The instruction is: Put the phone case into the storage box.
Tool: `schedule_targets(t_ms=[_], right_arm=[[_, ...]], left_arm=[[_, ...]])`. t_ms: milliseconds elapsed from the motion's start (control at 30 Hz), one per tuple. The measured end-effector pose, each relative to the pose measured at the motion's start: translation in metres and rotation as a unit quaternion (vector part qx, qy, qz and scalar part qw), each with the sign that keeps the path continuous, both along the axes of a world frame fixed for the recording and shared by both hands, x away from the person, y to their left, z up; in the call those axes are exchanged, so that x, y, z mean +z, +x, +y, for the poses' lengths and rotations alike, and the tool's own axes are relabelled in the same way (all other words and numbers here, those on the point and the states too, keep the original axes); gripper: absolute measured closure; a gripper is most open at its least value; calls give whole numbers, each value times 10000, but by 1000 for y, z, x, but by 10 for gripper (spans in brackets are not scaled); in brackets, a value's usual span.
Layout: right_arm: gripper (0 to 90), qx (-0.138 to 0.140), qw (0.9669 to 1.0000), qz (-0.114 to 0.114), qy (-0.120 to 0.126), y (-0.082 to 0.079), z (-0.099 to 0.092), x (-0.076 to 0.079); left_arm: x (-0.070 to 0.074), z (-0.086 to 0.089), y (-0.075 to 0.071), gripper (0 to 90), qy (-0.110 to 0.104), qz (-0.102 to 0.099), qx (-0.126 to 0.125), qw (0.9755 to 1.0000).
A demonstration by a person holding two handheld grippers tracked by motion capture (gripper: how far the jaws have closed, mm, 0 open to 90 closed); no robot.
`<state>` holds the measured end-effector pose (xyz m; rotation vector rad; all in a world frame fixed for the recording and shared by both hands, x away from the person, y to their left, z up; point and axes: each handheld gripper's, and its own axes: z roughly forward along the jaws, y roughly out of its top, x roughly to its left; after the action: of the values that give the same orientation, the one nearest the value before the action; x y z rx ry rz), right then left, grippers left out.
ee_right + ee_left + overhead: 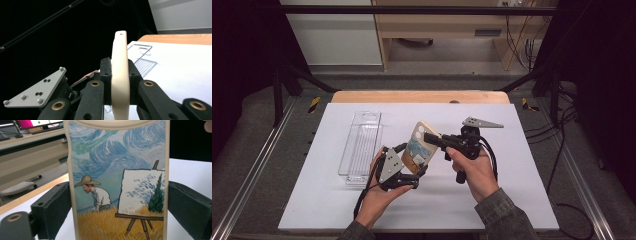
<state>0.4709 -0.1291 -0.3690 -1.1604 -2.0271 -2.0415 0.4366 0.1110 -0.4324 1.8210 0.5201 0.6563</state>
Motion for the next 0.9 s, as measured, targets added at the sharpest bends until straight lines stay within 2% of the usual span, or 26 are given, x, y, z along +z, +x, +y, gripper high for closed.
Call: schedule_targets(t_ms=[100, 233, 300, 333, 400, 500, 700, 900], right_arm=[[802, -7, 9998, -116, -172, 0, 3, 1], [821, -49, 9996, -174, -239, 2, 3, -1], [856, -85, 9991, -244, -337, 2, 3, -1], [858, -78, 9993, -217, -298, 2, 3, -2], [860, -151, 9984, -306, -450, 2, 4, -2], [861, -139, 9978, -313, -573, 2, 6, -4], [862, -218, 9953, -596, -736, 0, 13, -5], [861, -259, 9927, -895, -767, -4, 19, -5]], left_arm=[[2, 2, 0, 48, -106, -3, 4, 9999], [3, 3, 3, 34, -252, 64, 31, 9997], [4, 3, 5, 30, -339, 142, -24, 9993], [4, 2, 6, 14, -388, 191, 12, 9991], [3, 1, 7, 28, -384, 230, -22, 9990], [3, -3, 6, 29, -410, 274, -38, 9988], [7, -12, 6, 24, -519, 418, -134, 9977], [12, -17, 11, 15, -617, 517, -70, 9967]])
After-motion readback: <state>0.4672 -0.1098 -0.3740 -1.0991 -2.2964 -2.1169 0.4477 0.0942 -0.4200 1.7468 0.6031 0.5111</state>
